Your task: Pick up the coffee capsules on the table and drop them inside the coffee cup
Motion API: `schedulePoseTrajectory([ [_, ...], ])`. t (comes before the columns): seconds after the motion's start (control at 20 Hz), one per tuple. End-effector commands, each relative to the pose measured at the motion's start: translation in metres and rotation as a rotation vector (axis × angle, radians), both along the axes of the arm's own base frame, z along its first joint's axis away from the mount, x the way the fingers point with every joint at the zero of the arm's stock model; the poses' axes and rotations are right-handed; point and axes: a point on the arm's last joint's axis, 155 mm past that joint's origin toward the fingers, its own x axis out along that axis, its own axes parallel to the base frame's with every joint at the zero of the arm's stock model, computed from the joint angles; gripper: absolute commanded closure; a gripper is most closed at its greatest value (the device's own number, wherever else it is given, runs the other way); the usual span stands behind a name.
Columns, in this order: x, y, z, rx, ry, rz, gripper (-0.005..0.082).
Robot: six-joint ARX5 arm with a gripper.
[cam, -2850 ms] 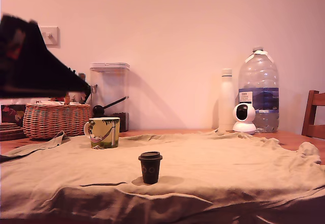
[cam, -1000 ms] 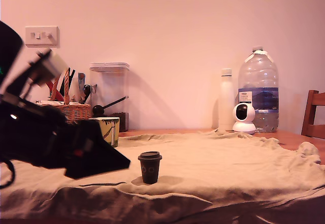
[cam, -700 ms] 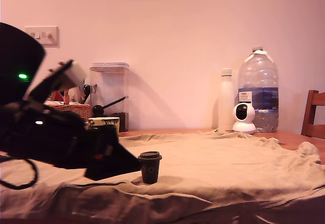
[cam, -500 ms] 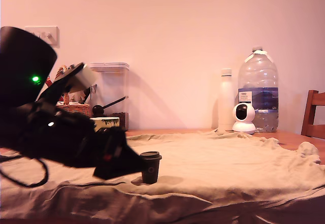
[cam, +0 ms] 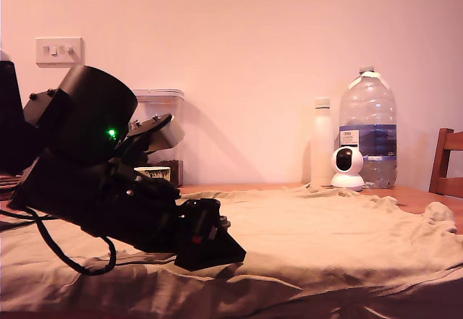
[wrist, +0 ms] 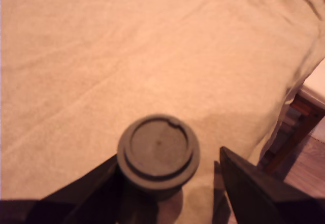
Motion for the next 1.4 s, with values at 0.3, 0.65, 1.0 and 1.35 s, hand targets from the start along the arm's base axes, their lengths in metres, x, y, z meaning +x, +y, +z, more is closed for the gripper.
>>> schedulePoseTrajectory([
  [0.3, 0.0, -0.001, -0.004, 0.01, 0.005, -0.005, 0.0255],
  [0.65, 0.003, 0.002, -0.004, 0.024, -0.008, 0.01, 0.0636],
  [1.0, 0.004, 0.004, 0.014, 0.016, -0.017, 0.014, 0.0644],
  [1.35, 0.002, 0.012, 0.043, 0.03, -0.039, 0.013, 0.0644],
])
